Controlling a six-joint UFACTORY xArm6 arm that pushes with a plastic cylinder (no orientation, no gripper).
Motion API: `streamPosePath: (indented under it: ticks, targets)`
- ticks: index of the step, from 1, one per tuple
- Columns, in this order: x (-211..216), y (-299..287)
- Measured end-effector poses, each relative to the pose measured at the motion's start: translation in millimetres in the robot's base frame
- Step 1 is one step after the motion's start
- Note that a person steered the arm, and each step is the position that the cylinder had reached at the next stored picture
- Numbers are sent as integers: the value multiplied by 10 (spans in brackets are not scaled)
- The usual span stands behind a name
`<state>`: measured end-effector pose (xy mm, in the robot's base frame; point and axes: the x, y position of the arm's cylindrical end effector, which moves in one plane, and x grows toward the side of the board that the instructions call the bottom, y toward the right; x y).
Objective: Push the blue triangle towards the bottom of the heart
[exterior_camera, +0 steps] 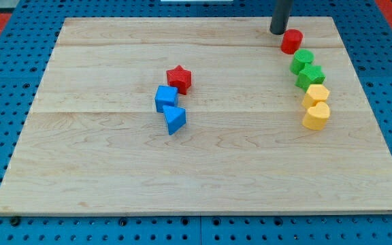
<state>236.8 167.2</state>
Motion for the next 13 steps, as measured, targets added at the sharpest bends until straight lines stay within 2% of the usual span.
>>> streamPosePath:
  ticks: [3,4,5,6,7,9,10,11,13]
  targets:
    - [126,240]
    - [-88,-285]
    - [-226,-1262]
    - [306,-1999]
    - [995,-1992]
    - [1962,-1771]
    - [2004,-1784]
    - [1985,-2210]
    - [2146,-2626]
